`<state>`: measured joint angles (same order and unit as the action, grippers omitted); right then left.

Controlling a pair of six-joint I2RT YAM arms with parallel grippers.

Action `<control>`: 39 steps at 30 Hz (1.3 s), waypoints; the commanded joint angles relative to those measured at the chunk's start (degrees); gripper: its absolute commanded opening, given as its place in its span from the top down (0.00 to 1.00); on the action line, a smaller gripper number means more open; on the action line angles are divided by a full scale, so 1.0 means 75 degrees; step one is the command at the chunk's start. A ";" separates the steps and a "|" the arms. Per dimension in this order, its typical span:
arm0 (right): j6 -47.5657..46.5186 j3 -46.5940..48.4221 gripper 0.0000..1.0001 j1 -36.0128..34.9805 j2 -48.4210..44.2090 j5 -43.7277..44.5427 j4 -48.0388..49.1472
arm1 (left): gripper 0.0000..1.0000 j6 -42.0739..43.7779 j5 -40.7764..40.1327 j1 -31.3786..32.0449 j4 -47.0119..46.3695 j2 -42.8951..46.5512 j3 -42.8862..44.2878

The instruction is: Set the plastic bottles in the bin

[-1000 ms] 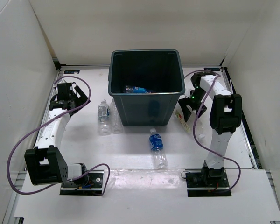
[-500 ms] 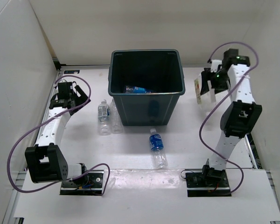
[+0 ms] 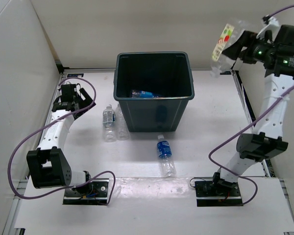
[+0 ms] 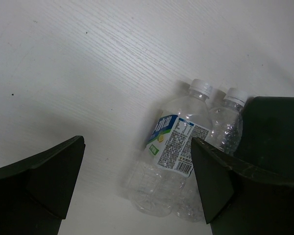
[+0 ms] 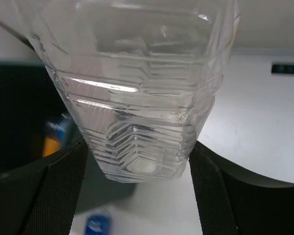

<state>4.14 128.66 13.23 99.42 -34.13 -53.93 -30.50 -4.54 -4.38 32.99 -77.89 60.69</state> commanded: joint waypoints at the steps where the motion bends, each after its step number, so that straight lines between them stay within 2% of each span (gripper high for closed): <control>1: 0.2328 -0.0209 1.00 0.0087 -0.0575 -0.1190 0.2430 | 0.00 -0.0070 -0.0062 -0.0013 0.0112 0.0015 0.0404; 2: 0.2516 -0.0244 1.00 0.0029 -0.0715 -0.1226 0.3442 | 0.00 -0.0093 -0.0133 -0.0013 0.0205 -0.0044 0.0521; 5: 0.3196 -0.0210 1.00 -0.0322 -0.0915 -0.1297 0.4528 | 0.00 0.0023 -0.0134 -0.0013 0.0371 -0.0150 0.0686; 9: 0.3151 -0.0151 1.00 -0.1037 -0.0939 -0.2149 0.5000 | 0.00 0.0165 0.0159 -0.0025 0.0171 -0.0080 0.0627; 11: 0.2567 -0.0303 1.00 -0.1283 -0.0939 -0.2632 0.4837 | 0.00 0.0176 0.0183 -0.0013 0.0078 -0.0056 0.0616; 12: 0.2310 -0.0350 0.89 -0.1679 -0.0997 -0.2749 0.4279 | 0.00 0.0188 0.0194 -0.0013 0.0066 -0.0022 0.0627; 14: 0.1595 -0.0782 0.81 -0.2112 -0.1150 -0.2703 0.3795 | 0.00 0.0095 0.0229 -0.0130 0.0346 -0.0138 0.0826; 17: 0.0659 -0.1380 0.71 -0.2689 -0.1699 -0.2657 0.3455 | 0.00 0.0188 0.0825 -0.0470 0.0732 -0.0302 0.1166; 20: -0.1950 -0.1393 0.29 -0.3544 -0.1970 -0.1944 0.2131 | 0.00 0.0200 0.1191 -0.0763 0.0863 -0.0397 0.1214; 21: -0.2156 -0.1381 0.14 -0.3731 -0.2040 -0.1385 0.1943 | 0.00 0.0223 0.1086 -0.0821 0.0955 -0.0338 0.1294; 22: -0.2169 -0.1358 0.10 -0.3965 -0.2110 -0.0973 0.1883 | 0.00 0.0142 0.0876 -0.0903 0.1119 -0.0233 0.1307; 23: -0.1601 -0.1370 0.10 -0.3921 -0.2088 -0.0853 0.1987 | 0.00 -0.0021 0.0619 -0.1032 0.1120 -0.0163 0.1307; 25: -0.1094 -0.1358 0.10 -0.3594 -0.2041 -0.0105 0.2430 | 0.00 -0.0128 0.0884 -0.1486 0.0864 0.0107 0.1038; 26: -0.0790 -0.1312 0.10 -0.3512 -0.2041 0.0014 0.2468 | 0.00 -0.0221 0.1547 -0.1594 0.0561 0.0142 0.0979; 28: -0.0634 -0.1323 0.10 -0.3347 -0.2076 0.0401 0.2597 | 0.00 -0.0176 0.1927 -0.1770 0.0382 0.0190 0.0979; 30: -0.0739 -0.1346 0.10 -0.3335 -0.2111 0.0612 0.2597 | 0.00 -0.0023 0.1580 -0.1643 0.0650 0.0410 0.1235; 31: -0.0833 -0.1358 0.10 -0.3358 -0.2192 0.0671 0.2609 | 0.00 0.0105 0.1218 -0.1387 0.0512 0.0505 0.1213; 33: -0.0950 -0.1497 0.10 -0.3464 -0.2263 0.0811 0.2621 | 0.00 0.0363 0.1225 -0.1035 -0.0129 0.0739 0.0923; 39: -0.0635 -0.1861 0.10 -0.3534 -0.2380 0.0543 0.2750 | 0.00 0.0727 0.2873 -0.0413 -0.0075 -0.0079 0.0873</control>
<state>-1.76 115.28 -12.84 83.09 -30.30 -35.92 -26.87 9.32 -9.19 33.15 -75.88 67.66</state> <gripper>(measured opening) 0.904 0.998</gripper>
